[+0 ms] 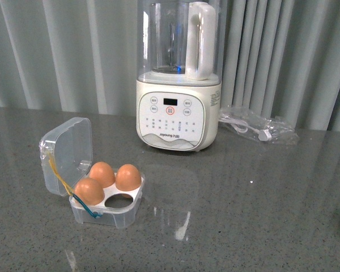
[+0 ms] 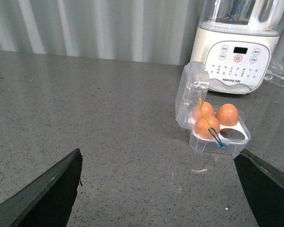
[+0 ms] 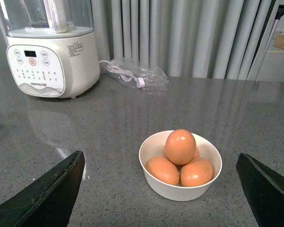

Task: Put egg into box

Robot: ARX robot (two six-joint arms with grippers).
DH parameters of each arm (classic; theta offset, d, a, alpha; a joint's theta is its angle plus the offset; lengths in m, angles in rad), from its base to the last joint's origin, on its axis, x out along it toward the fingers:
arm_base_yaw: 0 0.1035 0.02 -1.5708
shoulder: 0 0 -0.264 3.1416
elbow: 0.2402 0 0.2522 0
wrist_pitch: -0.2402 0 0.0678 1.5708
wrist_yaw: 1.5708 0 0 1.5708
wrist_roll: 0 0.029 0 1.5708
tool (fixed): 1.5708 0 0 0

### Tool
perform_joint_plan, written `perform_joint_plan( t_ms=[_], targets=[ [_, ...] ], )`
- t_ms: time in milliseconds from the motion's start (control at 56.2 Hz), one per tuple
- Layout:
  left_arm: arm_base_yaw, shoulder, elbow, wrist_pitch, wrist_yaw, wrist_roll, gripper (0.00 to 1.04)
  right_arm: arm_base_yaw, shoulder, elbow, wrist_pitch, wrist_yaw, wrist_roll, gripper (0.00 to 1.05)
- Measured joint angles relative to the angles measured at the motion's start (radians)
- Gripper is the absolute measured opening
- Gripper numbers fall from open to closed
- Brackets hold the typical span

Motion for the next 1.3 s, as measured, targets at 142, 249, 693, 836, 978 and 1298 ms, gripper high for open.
perform_joint_plan(
  t_ms=[142, 249, 693, 836, 978, 1298],
  targets=[
    [0.0, 0.0, 0.0, 0.0, 0.0, 0.0, 0.98, 0.0, 0.0, 0.0, 0.0, 0.0, 0.0, 0.97],
    [0.0, 0.0, 0.0, 0.0, 0.0, 0.0, 0.98, 0.0, 0.0, 0.0, 0.0, 0.0, 0.0, 0.97],
    [0.0, 0.0, 0.0, 0.0, 0.0, 0.0, 0.98, 0.0, 0.0, 0.0, 0.0, 0.0, 0.0, 0.97],
    [0.0, 0.0, 0.0, 0.0, 0.0, 0.0, 0.98, -0.012, 0.119, 0.065, -0.066, 0.115, 0.001, 0.97],
    [0.0, 0.0, 0.0, 0.0, 0.0, 0.0, 0.98, -0.121, 0.32, 0.137, 0.145, 0.041, -0.012, 0.97],
    [0.0, 0.0, 0.0, 0.0, 0.0, 0.0, 0.98, -0.187, 0.925, 0.324, 0.524, -0.022, -0.083, 0.97]
  ],
)
